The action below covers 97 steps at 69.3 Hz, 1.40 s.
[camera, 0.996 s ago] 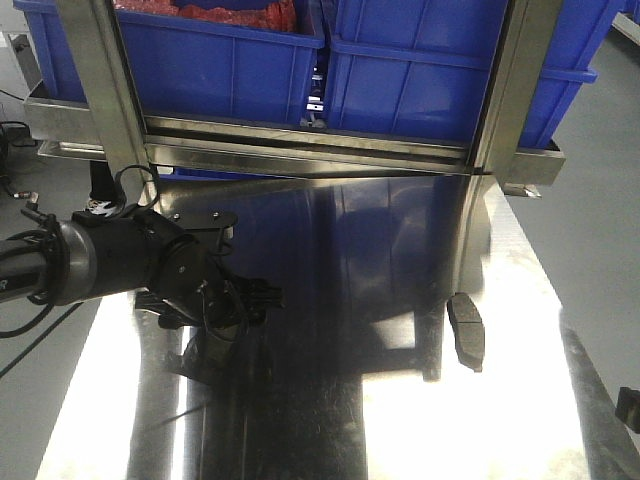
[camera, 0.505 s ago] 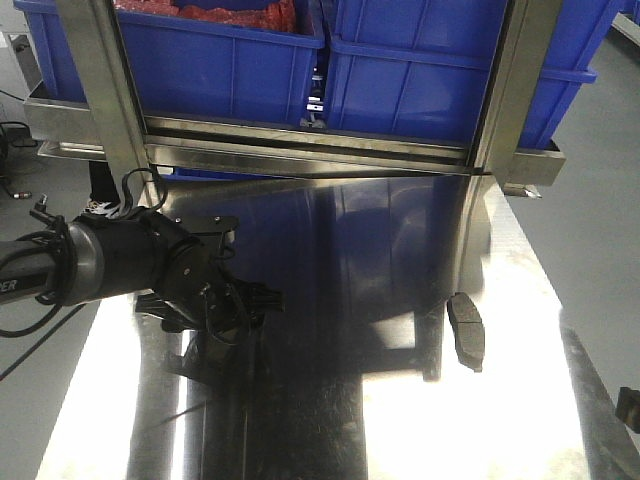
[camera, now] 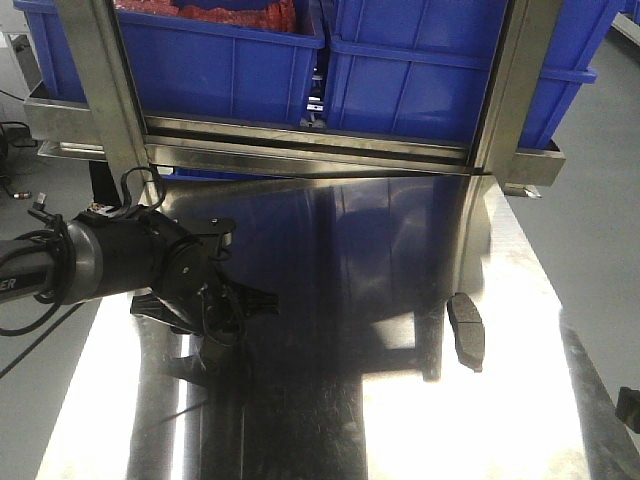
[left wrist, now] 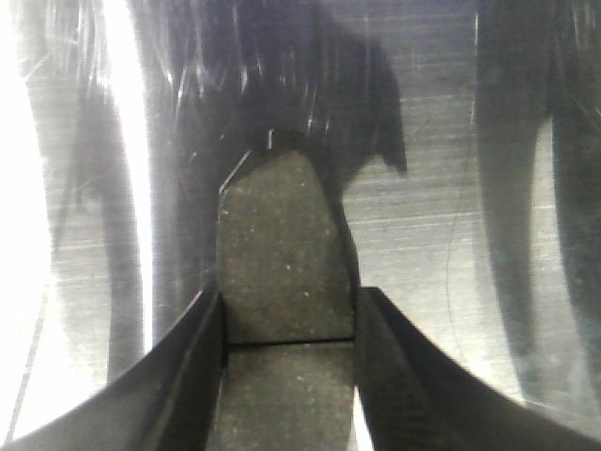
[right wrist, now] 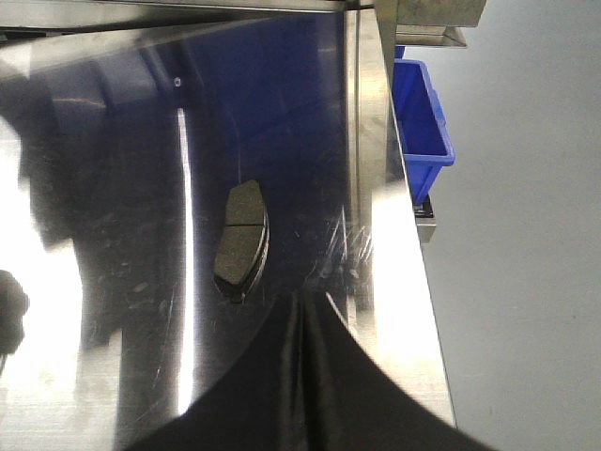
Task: Move and align brake pads A on conveyor
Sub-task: 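Close the left gripper on the dark brake pad, then lift the held pad with the left gripper and pull back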
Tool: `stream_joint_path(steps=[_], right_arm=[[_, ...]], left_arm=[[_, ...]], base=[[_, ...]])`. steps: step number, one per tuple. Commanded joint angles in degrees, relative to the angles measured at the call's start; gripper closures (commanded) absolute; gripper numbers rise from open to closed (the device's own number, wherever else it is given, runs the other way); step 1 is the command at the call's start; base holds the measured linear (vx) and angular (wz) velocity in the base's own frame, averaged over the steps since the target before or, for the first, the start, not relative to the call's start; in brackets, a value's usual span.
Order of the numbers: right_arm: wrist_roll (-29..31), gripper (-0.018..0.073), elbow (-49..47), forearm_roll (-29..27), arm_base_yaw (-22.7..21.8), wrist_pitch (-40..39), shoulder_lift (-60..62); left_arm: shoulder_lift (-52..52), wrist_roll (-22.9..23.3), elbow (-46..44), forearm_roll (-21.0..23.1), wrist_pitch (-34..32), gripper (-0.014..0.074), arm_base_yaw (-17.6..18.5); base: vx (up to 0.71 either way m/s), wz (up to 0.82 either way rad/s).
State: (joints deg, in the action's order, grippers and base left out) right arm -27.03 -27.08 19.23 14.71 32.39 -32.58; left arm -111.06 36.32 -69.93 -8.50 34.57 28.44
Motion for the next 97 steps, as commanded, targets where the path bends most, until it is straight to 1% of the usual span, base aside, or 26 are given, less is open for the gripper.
stream_joint_path(steps=[1, 6, 11, 19, 41, 52, 58, 65, 71, 79, 88, 97], right_arm=[[0.33, 0.0569, -1.42, 1.17, -0.44, -3.39, -0.16], [0.33, 0.0569, -1.42, 1.17, -0.44, -3.39, -0.16], [0.33, 0.0569, -1.42, 1.17, -0.44, -3.39, -0.16], [0.33, 0.0569, -1.42, 1.17, -0.44, -3.39, -0.16], [0.33, 0.0569, -1.42, 1.17, -0.44, -3.39, -0.16], [0.33, 0.0569, -1.42, 1.17, -0.44, -3.39, -0.16], [0.33, 0.0569, -1.42, 1.17, -0.44, -3.39, -0.16], [0.33, 0.0569, -1.42, 1.17, -0.44, -3.39, -0.16], [0.33, 0.0569, -1.42, 1.17, -0.44, -3.39, -0.16], [0.33, 0.0569, -1.42, 1.17, -0.44, -3.39, -0.16], [0.33, 0.0569, -1.42, 1.17, -0.44, -3.39, -0.16], [0.33, 0.0569, -1.42, 1.17, -0.44, -3.39, -0.16]], left_arm=[[2.80, 0.27, -1.09, 0.87, -0.01, 0.0558, 0.22], [3.47, 0.22, -1.09, 0.58, -0.12, 0.0580, 0.22], [4.31, 0.22, -1.09, -0.60, -0.06, 0.0589, 0.22], [6.11, 0.22, -1.09, -2.35, 0.36, 0.0587, 0.22], [9.25, 0.21, -1.09, -4.10, 1.09, 0.0583, 0.22], [11.59, -2.90, -1.09, -4.10, 1.55, 0.0582, 0.22], [13.24, -4.16, -1.09, -4.10, 2.86, 0.0582, 0.35], [16.04, -5.56, -0.52, -5.35, 3.78, 0.0581, 1.41], [19.56, -5.50, 1.37, -6.69, 2.60, 0.0580, 2.57], [25.16, -5.50, 5.61, -6.79, -0.28, 0.0580, 3.65], [31.97, -5.50, 11.34, -6.67, -3.60, 0.0576, 3.64], [39.98, -5.50, 18.16, -6.81, -8.75, 0.0576, 3.64]], base=[[0.00, 0.00], [0.00, 0.00], [0.00, 0.00], [0.00, 0.00], [0.00, 0.00], [0.00, 0.00], [0.00, 0.00], [0.00, 0.00], [0.00, 0.00], [0.00, 0.00], [0.00, 0.00], [0.00, 0.00]])
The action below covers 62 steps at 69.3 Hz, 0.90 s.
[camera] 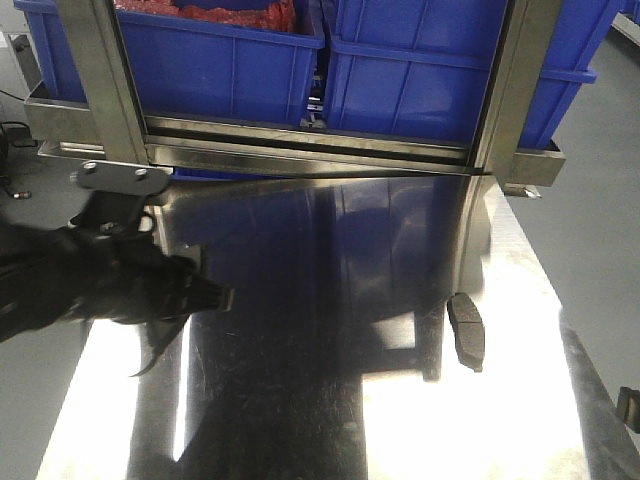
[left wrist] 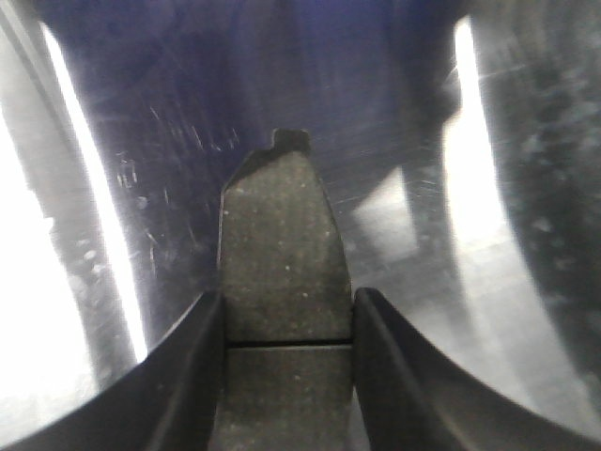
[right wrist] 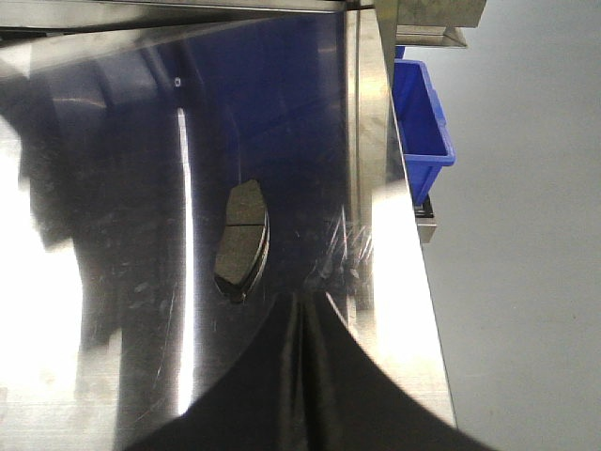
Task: Move and align brake pads A on conveyor
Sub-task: 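Lift the held pad with the left gripper and pull back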
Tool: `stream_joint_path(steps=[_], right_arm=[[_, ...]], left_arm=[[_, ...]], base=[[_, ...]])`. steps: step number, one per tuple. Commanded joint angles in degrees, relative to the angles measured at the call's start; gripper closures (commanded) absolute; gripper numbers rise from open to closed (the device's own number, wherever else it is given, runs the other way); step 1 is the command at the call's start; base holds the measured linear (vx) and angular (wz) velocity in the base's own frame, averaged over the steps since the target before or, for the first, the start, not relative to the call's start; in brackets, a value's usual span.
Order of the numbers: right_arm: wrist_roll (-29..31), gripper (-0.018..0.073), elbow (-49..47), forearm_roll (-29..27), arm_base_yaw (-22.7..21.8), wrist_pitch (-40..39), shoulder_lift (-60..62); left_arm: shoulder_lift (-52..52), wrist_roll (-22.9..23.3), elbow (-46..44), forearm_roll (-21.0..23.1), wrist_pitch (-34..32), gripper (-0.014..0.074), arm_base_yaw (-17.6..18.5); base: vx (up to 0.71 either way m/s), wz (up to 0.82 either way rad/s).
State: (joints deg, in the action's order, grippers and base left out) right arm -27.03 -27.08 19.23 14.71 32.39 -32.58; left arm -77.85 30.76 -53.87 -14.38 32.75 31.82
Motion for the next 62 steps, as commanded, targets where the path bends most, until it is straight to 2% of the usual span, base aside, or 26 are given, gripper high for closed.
stream_joint_path(steps=[1, 26, 62], right_arm=[[0.33, 0.0569, -1.42, 1.17, -0.44, -3.39, -0.16], [0.33, 0.0569, -1.42, 1.17, -0.44, -3.39, -0.16], [0.33, 0.0569, -1.42, 1.17, -0.44, -3.39, -0.16]], left_arm=[[7.62, 0.07, 2.44, -0.93, -7.14, 0.0576, 0.26], [24.63, -0.05, 13.84, -0.98, -17.80, 0.0576, 0.26], [26.76, -0.05, 14.36, -0.92, -16.78, 0.0576, 0.26]], base=[[0.00, 0.00], [0.00, 0.00], [0.00, 0.00]])
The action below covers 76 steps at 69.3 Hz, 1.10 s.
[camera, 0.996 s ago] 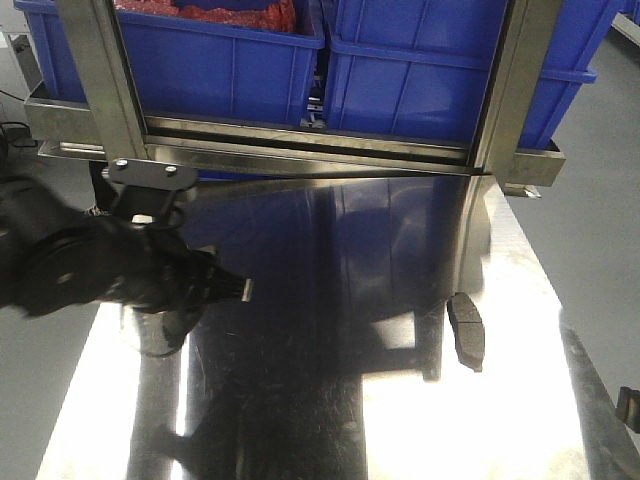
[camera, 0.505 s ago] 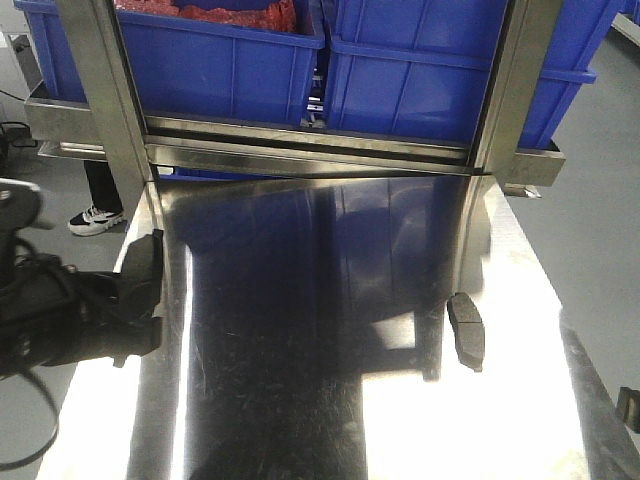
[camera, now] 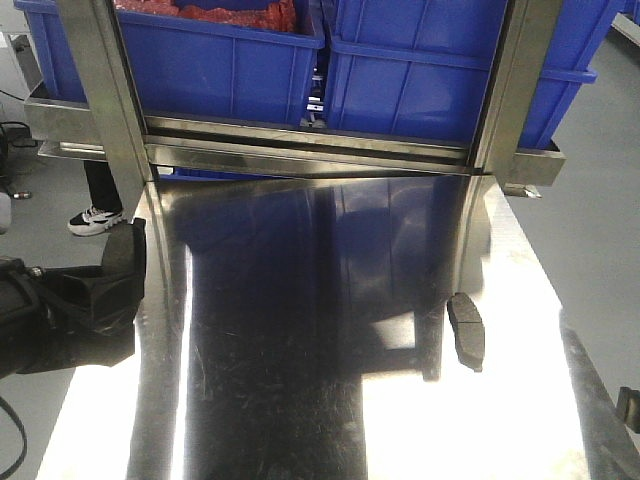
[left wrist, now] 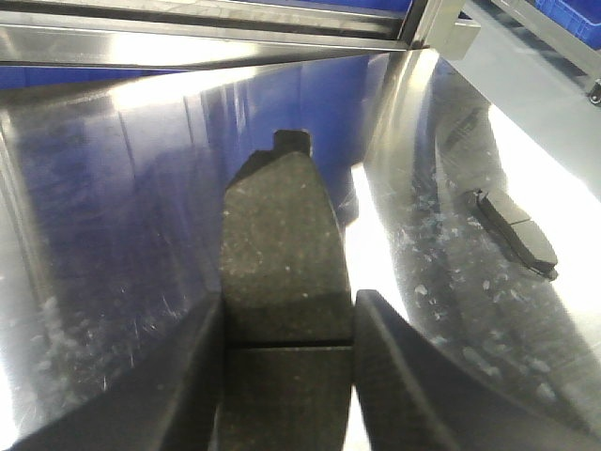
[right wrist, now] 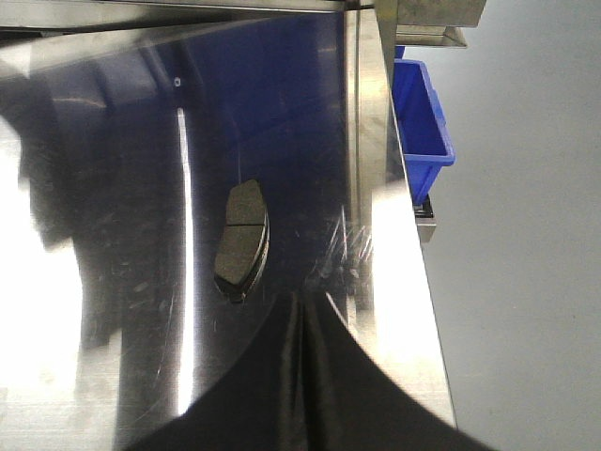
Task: Move and align brake pads A on conveyor
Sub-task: 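Lift the held pad with the left gripper and pull back, then lower the open right gripper onto the other brake pad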
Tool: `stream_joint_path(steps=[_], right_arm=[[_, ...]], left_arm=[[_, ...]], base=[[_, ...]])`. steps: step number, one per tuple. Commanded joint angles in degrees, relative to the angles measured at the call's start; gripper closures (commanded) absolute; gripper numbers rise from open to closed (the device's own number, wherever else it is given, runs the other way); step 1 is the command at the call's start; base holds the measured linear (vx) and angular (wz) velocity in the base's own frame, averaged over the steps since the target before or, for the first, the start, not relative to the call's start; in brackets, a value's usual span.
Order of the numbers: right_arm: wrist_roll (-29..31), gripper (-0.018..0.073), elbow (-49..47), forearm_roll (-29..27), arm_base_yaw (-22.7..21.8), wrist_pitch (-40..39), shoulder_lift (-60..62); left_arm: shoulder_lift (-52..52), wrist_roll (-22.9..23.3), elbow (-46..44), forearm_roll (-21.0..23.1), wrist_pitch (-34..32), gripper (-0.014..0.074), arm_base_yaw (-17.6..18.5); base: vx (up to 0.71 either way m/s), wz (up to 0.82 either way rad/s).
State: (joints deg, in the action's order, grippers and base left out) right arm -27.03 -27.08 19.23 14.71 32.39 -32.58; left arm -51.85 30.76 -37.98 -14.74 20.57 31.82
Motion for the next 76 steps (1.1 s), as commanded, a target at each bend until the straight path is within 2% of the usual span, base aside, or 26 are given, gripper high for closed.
stream_joint_path(steps=[1, 44, 53, 60, 76], right_arm=[[0.33, 0.0569, -1.42, 1.17, -0.44, -3.39, -0.16], [0.32, 0.0569, -1.42, 1.49, -0.44, -4.04, -0.16], [0.32, 0.0538, -1.42, 1.42, -0.44, -4.08, -0.16], [0.32, 0.0442, -1.42, 1.66, -0.44, -4.08, -0.16], [0.38, -0.0034, -1.42, 3.08, -0.44, -4.03, -0.16]], left_arm=[[0.76, -0.05, -1.53, -0.56, -4.60, 0.0576, 0.26], [0.76, -0.05, -1.53, -0.56, -4.60, 0.0576, 0.26], [0.76, -0.05, -1.53, -0.56, -4.60, 0.0576, 0.26], [0.76, -0.05, -1.53, -0.56, -4.60, 0.0576, 0.26], [0.76, -0.05, -1.53, -0.56, -4.60, 0.0576, 0.26]], base=[[0.00, 0.00], [0.00, 0.00], [0.00, 0.00], [0.00, 0.00], [0.00, 0.00]])
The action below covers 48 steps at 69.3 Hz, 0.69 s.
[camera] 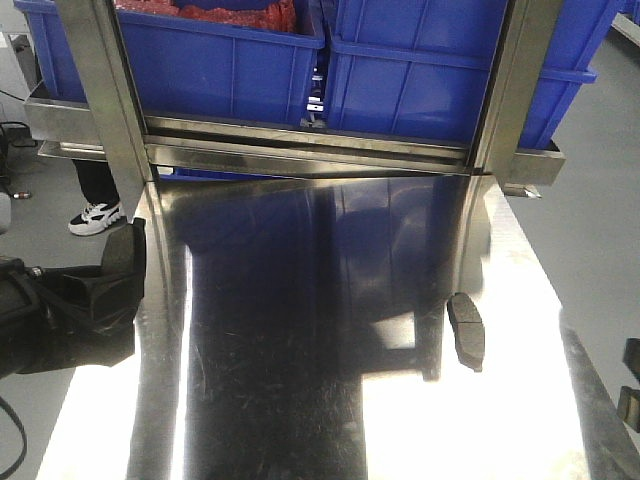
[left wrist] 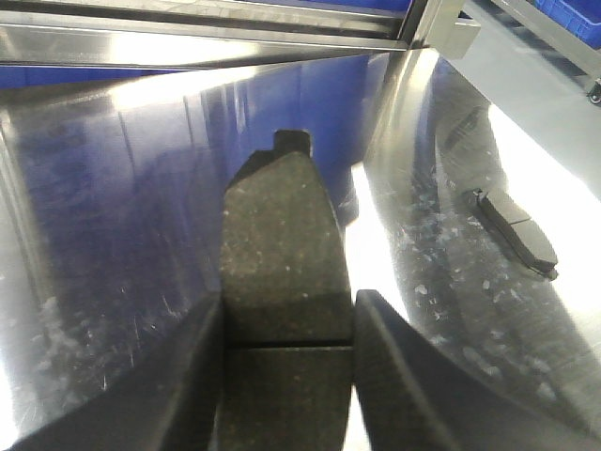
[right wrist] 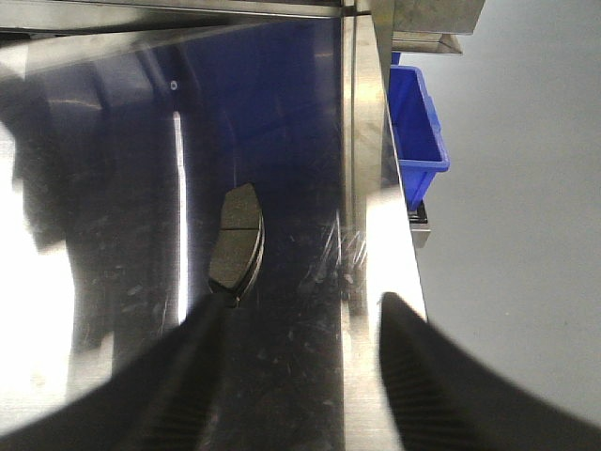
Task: Move and align brake pads A on conveyor
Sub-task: 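Lower the open right gripper onto the other brake pad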
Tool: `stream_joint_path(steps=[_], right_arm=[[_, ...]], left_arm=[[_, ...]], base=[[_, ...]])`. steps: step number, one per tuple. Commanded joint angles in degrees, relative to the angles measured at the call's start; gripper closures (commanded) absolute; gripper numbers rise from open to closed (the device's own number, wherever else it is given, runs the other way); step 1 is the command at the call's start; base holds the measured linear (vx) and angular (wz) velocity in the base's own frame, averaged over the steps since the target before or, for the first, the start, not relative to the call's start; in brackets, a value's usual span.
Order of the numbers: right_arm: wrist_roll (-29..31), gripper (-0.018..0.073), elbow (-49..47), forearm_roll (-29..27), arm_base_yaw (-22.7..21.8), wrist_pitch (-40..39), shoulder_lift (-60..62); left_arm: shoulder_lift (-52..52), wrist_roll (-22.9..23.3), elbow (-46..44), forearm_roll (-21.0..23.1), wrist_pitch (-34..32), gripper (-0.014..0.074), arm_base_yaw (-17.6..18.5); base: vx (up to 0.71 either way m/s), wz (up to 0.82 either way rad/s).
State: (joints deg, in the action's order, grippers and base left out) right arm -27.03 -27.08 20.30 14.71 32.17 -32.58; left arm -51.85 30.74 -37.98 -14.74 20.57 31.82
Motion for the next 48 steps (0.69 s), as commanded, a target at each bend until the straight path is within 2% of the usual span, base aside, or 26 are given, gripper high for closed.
stream_joint_path(steps=[1, 4, 8, 21, 37, 48], right_arm=[[0.38, -0.0056, -1.42, 2.02, -0.44, -3.81, -0.16], [0.38, -0.0124, -1.42, 2.02, -0.44, -3.75, -0.16], [0.38, -0.0169, -1.42, 2.02, -0.44, -3.90, -0.16], [0.04, -0.0157, -2.76, 1.74, -0.44, -5.93, -2.05], [0.63, -0.0126, -13.76, 1.97, -0.44, 0.48, -20.37], [1.06, -0.0118, -22.09, 1.91, -0.44, 1.74, -34.63]], left_arm=[[0.76, -0.03, -1.53, -0.56, -4.60, 0.0576, 0.26], [0.76, -0.03, -1.53, -0.56, -4.60, 0.0576, 0.26], [0.76, -0.03, -1.53, -0.56, -4.60, 0.0576, 0.26], [0.76, -0.03, -1.53, -0.56, -4.60, 0.0576, 0.26], [0.76, -0.03, -1.53, -0.56, -4.60, 0.0576, 0.26], [0.76, -0.03, -1.53, -0.56, -4.60, 0.0576, 0.26]], base=[[0.00, 0.00], [0.00, 0.00], [0.00, 0.00], [0.00, 0.00], [0.00, 0.00], [0.00, 0.00]])
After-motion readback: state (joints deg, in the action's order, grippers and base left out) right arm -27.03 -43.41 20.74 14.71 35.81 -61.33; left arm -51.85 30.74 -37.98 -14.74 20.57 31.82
